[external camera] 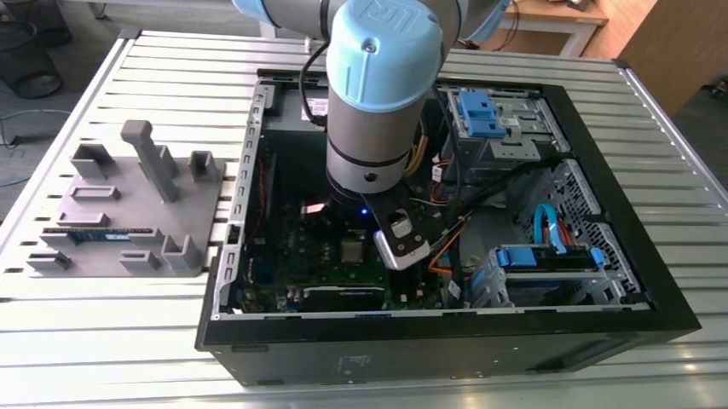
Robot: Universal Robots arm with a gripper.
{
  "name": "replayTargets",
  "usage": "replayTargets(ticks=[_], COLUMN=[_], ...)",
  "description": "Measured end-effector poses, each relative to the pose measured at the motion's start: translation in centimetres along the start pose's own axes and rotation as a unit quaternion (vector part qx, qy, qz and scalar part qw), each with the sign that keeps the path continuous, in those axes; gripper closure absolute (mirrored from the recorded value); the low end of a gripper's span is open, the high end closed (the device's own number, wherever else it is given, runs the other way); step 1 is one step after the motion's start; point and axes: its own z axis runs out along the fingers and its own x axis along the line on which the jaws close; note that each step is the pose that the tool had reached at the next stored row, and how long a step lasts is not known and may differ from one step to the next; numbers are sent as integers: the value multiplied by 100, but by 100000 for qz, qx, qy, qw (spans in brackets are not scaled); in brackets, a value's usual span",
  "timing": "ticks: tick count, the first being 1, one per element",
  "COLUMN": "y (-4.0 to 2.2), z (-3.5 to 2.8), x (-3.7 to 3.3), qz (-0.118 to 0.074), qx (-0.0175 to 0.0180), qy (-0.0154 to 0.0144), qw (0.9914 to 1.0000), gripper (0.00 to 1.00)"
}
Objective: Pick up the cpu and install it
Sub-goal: 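Place the cpu into insertion slot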
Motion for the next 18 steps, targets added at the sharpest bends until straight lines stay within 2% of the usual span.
replayTargets(ticks=[1,2,4,5,7,8,9,18], y=[0,0,0,0,0,0,0,-2], z=[0,0,0,0,0,0,0,12], x=[0,0,0,0,0,0,0,0], qz=[0,0,0,0,-1,0,0,43], qx=[-5,-8,-13,-19,-27,-29,-35,-33], qy=[-1,-2,2,1,0,1,0,4], qw=[100000,100000,100000,100000,100000,100000,100000,100000], gripper=[58,58,70,70,82,82,88,89])
